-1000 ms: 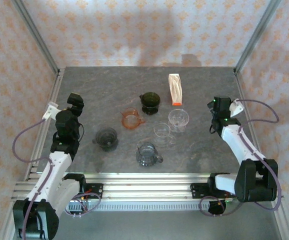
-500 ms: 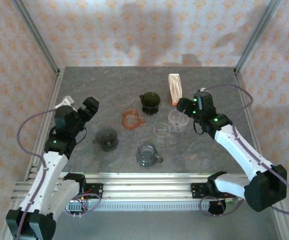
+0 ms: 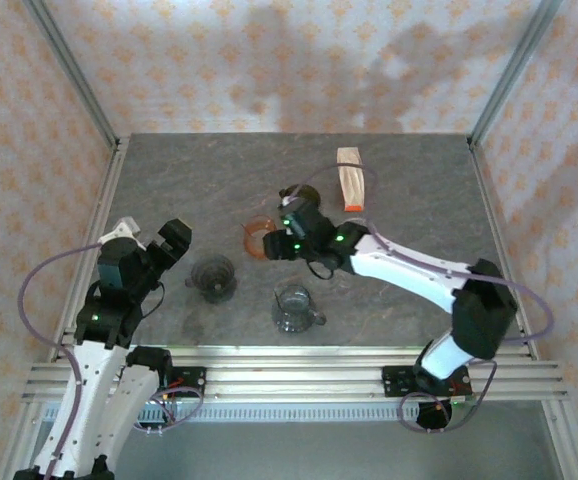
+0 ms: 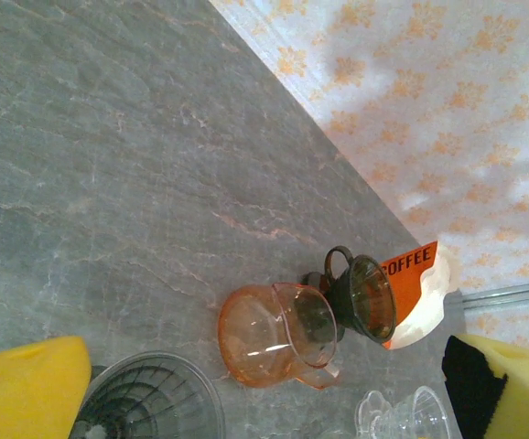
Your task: Place the coffee filter in the dripper
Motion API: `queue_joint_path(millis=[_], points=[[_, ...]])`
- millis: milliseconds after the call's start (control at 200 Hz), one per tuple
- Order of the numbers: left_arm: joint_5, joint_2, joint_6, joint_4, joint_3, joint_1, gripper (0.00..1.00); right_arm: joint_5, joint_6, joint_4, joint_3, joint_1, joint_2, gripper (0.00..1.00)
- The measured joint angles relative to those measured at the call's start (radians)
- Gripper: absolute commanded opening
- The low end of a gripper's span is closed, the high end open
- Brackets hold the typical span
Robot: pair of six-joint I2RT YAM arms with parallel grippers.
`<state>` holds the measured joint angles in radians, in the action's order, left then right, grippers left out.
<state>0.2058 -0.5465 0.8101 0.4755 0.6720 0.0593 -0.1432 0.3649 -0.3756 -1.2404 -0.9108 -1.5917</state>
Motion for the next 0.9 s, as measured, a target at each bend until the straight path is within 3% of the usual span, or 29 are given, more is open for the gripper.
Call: queue_joint_path(millis=[175, 375, 586, 901], points=[[-0.011, 0.05, -0.001, 0.024, 0.0, 0.0, 1.0, -0.007, 0.002, 0.0, -0.144, -0.087, -0.185, 0.57], [-0.031, 0.073, -0.005, 0.06, -0.002, 0.0, 1.0, -0.015, 0.024, -0.003, -0.226, -0.097, -0.313, 0.55], [-0.046, 0.123, -0.013, 0.078, -0.002, 0.0, 1.0, -0.049, 0.039, -0.002, -0.286, -0.098, -0.39, 0.55], [-0.055, 0.134, -0.019, 0.088, -0.014, 0.0, 1.0, -0.116, 0.066, 0.003, -0.296, -0.098, -0.444, 0.45]])
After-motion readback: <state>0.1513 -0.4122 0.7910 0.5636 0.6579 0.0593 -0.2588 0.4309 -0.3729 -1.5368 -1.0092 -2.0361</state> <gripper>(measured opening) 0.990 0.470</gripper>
